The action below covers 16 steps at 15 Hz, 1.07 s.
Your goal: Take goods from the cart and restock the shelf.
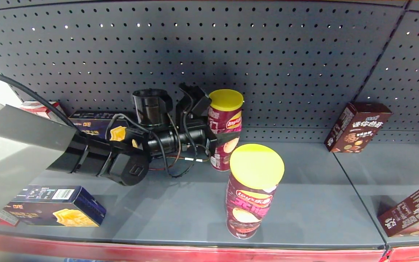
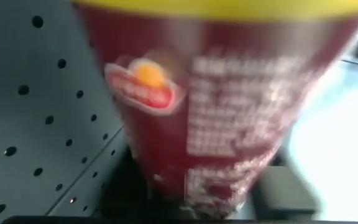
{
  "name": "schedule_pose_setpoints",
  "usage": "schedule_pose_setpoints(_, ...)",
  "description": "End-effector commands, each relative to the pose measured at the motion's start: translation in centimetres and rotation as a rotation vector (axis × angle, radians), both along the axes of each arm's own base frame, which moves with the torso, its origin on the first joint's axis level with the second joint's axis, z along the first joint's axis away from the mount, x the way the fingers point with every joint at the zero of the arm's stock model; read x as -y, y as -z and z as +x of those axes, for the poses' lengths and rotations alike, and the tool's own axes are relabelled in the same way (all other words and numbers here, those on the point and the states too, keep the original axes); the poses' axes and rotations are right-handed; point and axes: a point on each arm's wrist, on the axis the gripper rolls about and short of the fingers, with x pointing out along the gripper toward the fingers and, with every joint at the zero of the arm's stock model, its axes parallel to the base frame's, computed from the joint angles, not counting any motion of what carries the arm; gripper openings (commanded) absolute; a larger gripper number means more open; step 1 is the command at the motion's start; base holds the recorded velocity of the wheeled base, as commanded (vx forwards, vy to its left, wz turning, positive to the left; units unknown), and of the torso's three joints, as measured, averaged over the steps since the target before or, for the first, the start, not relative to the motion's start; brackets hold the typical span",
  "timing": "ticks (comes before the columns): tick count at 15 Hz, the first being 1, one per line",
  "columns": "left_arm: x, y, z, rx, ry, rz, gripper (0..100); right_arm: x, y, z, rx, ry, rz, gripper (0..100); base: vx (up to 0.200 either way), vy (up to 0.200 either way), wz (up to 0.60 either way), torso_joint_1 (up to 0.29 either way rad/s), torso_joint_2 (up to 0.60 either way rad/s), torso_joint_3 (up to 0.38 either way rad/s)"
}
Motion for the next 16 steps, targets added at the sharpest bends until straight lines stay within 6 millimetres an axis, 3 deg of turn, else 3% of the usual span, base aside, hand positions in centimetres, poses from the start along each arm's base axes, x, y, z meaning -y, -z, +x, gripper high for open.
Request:
schedule_pose_setpoints(1, -0.2, 0.2, -0.1, -0.012, -0.011, 0.005, 100, 0.0, 0.0, 0.0, 0.000, 0.001, 0.000, 100, 0.000, 0.000, 0.00, 0.000, 0.00, 0.000)
schedule_pose_setpoints(8, -3.0, -0.1, -4.2, -0.052, -0.228, 0.055, 100, 0.0, 0.0, 0.0, -0.002, 0.001, 0.000, 100, 0.000, 0.000, 0.00, 0.000, 0.00, 0.000)
schedule_pose_setpoints(16, -3.7, 0.1, -4.5, -0.055, -0.425, 0.085, 100, 0.0, 0.0, 0.0, -0.002, 0.001, 0.000, 100, 0.000, 0.000, 0.00, 0.000, 0.00, 0.000)
